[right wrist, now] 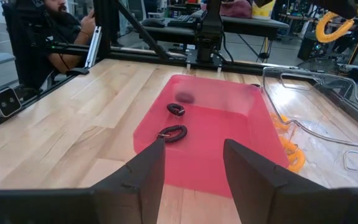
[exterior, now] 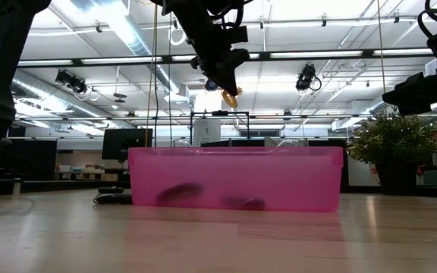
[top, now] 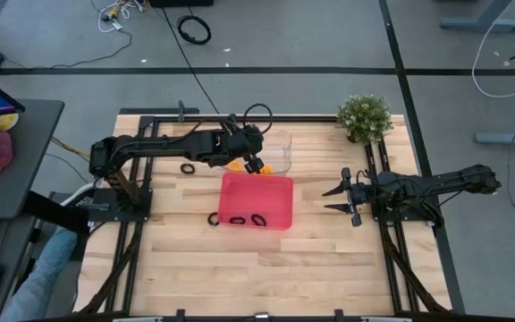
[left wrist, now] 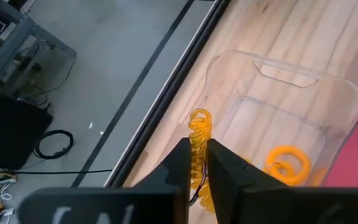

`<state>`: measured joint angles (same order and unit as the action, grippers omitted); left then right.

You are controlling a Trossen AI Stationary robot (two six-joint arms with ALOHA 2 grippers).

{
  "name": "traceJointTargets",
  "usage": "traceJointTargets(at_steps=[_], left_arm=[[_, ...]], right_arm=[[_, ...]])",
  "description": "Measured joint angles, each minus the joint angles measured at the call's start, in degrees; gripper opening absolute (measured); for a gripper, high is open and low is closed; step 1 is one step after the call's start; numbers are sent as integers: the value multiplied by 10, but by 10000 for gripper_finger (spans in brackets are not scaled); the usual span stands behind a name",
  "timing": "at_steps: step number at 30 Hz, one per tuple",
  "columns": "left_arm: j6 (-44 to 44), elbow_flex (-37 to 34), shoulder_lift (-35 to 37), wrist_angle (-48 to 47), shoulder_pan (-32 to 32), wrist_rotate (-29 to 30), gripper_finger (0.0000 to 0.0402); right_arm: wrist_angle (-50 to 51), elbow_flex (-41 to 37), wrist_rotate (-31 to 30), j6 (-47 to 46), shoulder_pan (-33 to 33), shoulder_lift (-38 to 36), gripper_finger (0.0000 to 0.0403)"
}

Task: Sort spring keychains
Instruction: Put the orange spring keychain into the transparent bin

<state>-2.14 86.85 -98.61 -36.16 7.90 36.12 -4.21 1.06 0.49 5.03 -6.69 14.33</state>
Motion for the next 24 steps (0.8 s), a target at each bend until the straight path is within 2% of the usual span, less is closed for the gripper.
traceJointTargets(at_steps=[9, 13, 19, 24], left_arm=[[-11, 0, 0, -7, 3, 0, 159], [-35, 0, 0, -20, 3, -23, 195], [-51, 0, 0, -54, 3, -43, 207], [-80, 0, 0, -118, 2, -124, 198]], right_arm=[[0, 0, 0, 0, 0, 0, 166], [0, 0, 0, 0, 0, 0, 166], [0, 0, 0, 0, 0, 0, 166], [0, 0, 0, 0, 0, 0, 166]])
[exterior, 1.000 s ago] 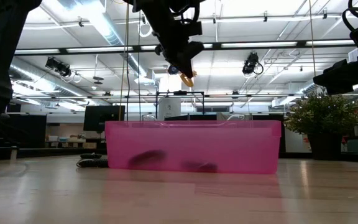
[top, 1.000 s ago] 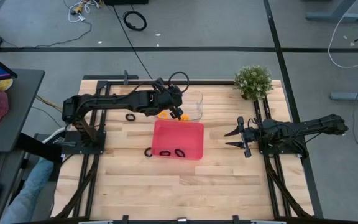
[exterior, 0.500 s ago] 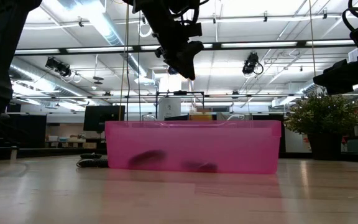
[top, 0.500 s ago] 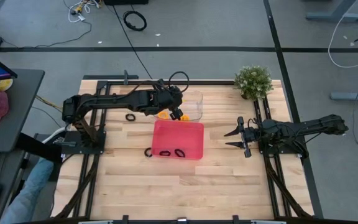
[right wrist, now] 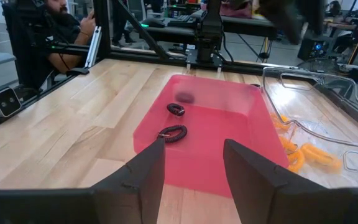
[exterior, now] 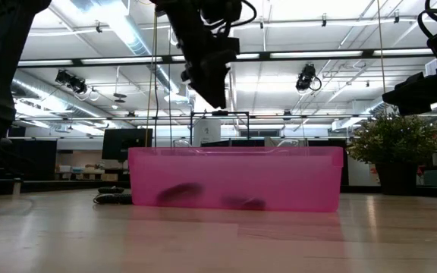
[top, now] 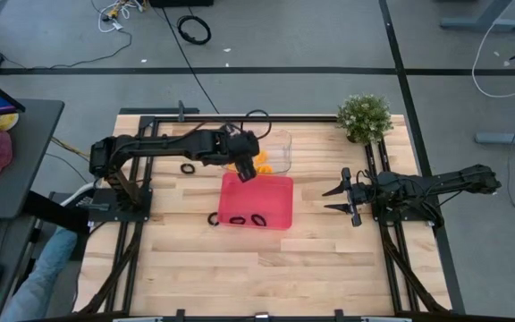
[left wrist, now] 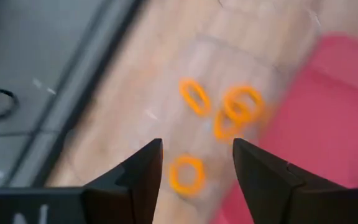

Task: Sort spring keychains
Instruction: Put the orange spring keychain into the transparent bin, then put the black spring keychain into the red bin

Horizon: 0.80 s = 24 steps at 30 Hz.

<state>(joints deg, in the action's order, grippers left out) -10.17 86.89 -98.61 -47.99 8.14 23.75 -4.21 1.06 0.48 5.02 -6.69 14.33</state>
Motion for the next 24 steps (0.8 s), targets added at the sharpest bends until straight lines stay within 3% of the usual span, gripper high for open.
traceJointTargets(at_steps=[3, 10, 24], left_arm=[[-33, 0, 0, -62, -5, -33, 198], [-121, 0, 0, -225, -40, -37, 197], [-191, -94, 0, -197, -189, -44, 197]], right_arm=[[0, 0, 0, 0, 0, 0, 166], [0, 0, 0, 0, 0, 0, 166], [0, 0, 0, 0, 0, 0, 166]])
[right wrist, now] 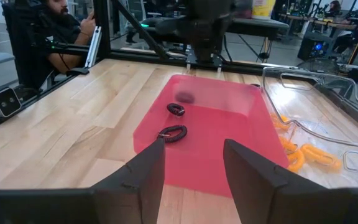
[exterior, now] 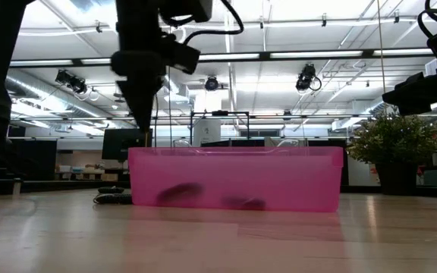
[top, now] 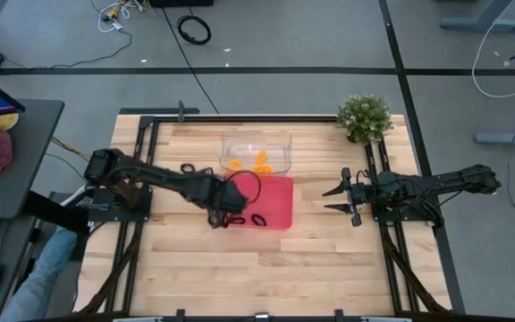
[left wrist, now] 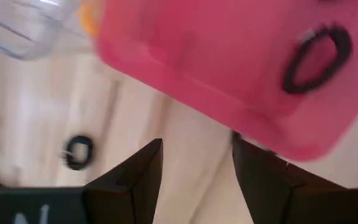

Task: Sort spring keychains
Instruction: Put the black spring keychain into the red bin

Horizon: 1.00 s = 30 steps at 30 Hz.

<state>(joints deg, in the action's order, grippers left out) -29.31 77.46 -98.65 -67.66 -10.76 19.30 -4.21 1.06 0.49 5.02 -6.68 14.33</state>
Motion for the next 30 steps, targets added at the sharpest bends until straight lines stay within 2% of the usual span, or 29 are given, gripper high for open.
traceJointTargets(at_steps=[6, 11, 22, 30], left_arm=[[-31, -64, 0, 45, -48, -27, 197], [-35, -100, 0, 88, -65, -34, 197], [-32, -193, 0, 186, -61, -79, 197], [-30, -217, 0, 227, -41, -71, 197]], right_arm=[[0, 0, 0, 0, 0, 0, 166], [0, 0, 0, 0, 0, 0, 166], [0, 0, 0, 0, 0, 0, 166], [0, 0, 0, 0, 0, 0, 166]])
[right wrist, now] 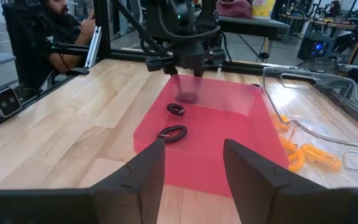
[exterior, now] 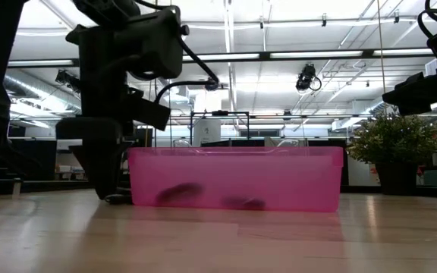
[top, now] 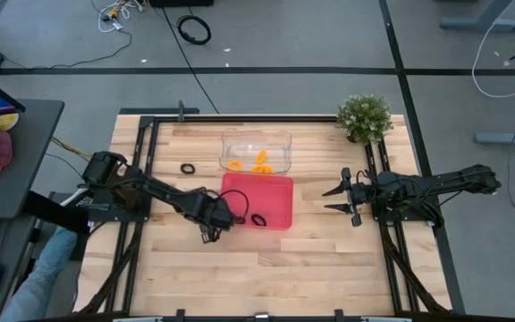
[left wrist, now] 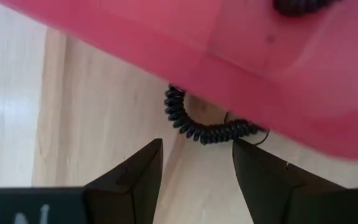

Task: Sort spring keychains
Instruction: Put the black spring keychain into the red bin

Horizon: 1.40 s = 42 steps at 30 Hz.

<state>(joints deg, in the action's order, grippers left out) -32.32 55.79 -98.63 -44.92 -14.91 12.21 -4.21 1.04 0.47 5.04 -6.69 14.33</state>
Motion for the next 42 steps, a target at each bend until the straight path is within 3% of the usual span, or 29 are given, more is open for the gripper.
traceJointTargets(at_steps=[17, 30, 42], left_arm=[[4, 21, 0, -13, -1, -15, 197], [4, 49, 0, -21, -27, 86, 197], [4, 9, 0, -9, 6, 71, 197]], right_arm=[[0, 0, 0, 0, 0, 0, 166], [0, 0, 0, 0, 0, 0, 166], [0, 0, 0, 0, 0, 0, 166]])
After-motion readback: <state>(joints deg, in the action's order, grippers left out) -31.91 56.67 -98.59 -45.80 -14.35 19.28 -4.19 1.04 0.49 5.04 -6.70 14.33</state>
